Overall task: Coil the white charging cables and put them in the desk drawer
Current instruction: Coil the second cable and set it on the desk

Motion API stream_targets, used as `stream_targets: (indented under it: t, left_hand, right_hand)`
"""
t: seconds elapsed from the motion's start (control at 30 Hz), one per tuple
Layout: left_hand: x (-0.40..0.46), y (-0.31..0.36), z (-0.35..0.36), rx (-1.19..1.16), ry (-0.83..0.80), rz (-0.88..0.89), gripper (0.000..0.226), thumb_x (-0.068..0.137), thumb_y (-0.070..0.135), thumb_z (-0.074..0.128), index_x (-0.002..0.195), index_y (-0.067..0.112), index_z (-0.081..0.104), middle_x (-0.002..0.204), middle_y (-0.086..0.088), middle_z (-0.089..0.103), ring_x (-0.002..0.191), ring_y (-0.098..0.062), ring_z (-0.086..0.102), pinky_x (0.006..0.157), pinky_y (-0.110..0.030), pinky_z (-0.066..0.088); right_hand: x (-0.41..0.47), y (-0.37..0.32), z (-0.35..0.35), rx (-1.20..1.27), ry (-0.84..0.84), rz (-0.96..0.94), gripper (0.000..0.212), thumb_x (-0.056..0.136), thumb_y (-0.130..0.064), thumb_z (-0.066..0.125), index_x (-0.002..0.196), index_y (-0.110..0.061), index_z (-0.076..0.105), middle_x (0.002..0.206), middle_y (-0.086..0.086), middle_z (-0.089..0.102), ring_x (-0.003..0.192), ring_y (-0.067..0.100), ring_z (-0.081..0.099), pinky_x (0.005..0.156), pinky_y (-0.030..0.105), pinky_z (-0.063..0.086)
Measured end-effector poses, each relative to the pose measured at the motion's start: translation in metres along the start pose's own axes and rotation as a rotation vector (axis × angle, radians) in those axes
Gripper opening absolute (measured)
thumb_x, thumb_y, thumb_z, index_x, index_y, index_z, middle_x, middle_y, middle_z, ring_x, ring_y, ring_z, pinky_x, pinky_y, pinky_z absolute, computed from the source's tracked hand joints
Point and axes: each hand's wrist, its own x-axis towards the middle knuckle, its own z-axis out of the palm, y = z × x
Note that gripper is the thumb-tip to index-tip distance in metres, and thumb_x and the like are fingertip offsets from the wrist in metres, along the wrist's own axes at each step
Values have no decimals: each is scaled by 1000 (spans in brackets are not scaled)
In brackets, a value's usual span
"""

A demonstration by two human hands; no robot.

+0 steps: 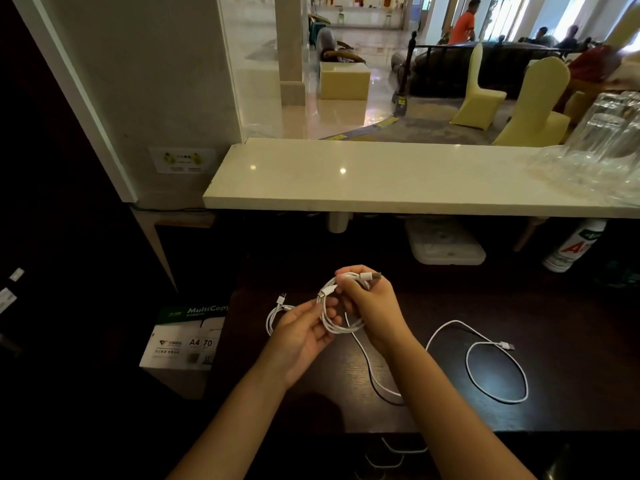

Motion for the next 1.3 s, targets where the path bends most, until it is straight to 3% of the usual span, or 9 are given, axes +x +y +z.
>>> stream_targets:
  t: [0.13, 0.2, 0.37, 0.57, 0.67, 0.8, 0.93, 1.2, 1.3]
  left_hand:
    - [1, 2, -2, 406, 90, 223, 42, 88, 10, 58, 125, 24, 45, 111, 1, 63, 92, -14, 68, 81, -26, 54]
    - [4, 7, -3, 635, 136, 428, 43, 81, 6, 66, 116, 22, 47, 109, 4, 59, 85, -5, 67, 72, -16, 52]
    - [12, 17, -6, 988, 144, 772, 9, 79, 8, 69, 87, 8, 65, 88, -2, 67, 83, -5, 65, 70, -12, 49]
    - [12, 15, -8, 1068, 109, 902, 9, 80, 10, 68, 87, 10, 64, 89, 2, 63, 83, -8, 64, 68, -12, 50]
    - [12, 16, -4, 986, 167, 855, 1, 84, 7, 62, 83, 7, 62, 82, -2, 66, 72, -8, 68, 62, -18, 53]
    - [8, 22, 4, 594, 277, 600, 11, 89, 3, 51, 81, -3, 55, 70, -9, 67, 53, -15, 67, 50, -20, 52]
    - [10, 25, 2, 411, 324, 443, 18, 91, 7, 48, 75, 7, 57, 58, 4, 69, 43, -9, 60, 46, -19, 48]
    - [10, 36, -17, 719, 199, 496, 14, 88, 5, 54, 75, 6, 58, 66, -7, 62, 44, -9, 57, 48, -24, 47]
    - [10, 36, -17, 797, 84, 437, 11, 87, 3, 55, 78, 6, 58, 71, -11, 62, 48, -10, 59, 49, -23, 49]
  right_hand:
    - [0, 4, 1, 141, 38, 92, 12, 88, -3, 53, 83, -8, 62, 65, 5, 56, 45, 8, 46, 45, 19, 39]
    - [-1, 3, 2, 188, 22, 99, 10, 89, -2, 52, 86, -6, 60, 64, 4, 55, 42, 7, 42, 42, 17, 35]
    - [-2, 1, 6, 190, -26, 104, 11, 89, -5, 52, 84, -8, 61, 63, 3, 54, 43, 8, 40, 42, 19, 34]
    - [-6, -1, 9, 188, -48, 82, 9, 91, -7, 50, 87, -6, 58, 62, 5, 53, 43, 8, 39, 41, 18, 31]
    - [-8, -3, 10, 174, -75, 88, 13, 91, -11, 49, 90, -4, 59, 64, 4, 56, 44, 8, 40, 42, 19, 30]
    - [-10, -2, 14, 139, -22, 84, 21, 89, -14, 50, 94, -4, 68, 65, 1, 56, 53, 7, 50, 45, 17, 35]
    - [-11, 2, 18, 153, 34, 72, 19, 88, -10, 54, 97, -8, 70, 65, 2, 59, 56, 7, 54, 47, 16, 38]
    - [-2, -8, -8, -142, -283, 234, 23, 90, -19, 49, 103, -12, 68, 92, 12, 72, 83, 20, 67, 73, 29, 46]
    - [5, -13, -10, -320, -298, 183, 9, 87, -12, 59, 90, -8, 66, 82, 12, 72, 69, 8, 64, 64, 20, 45]
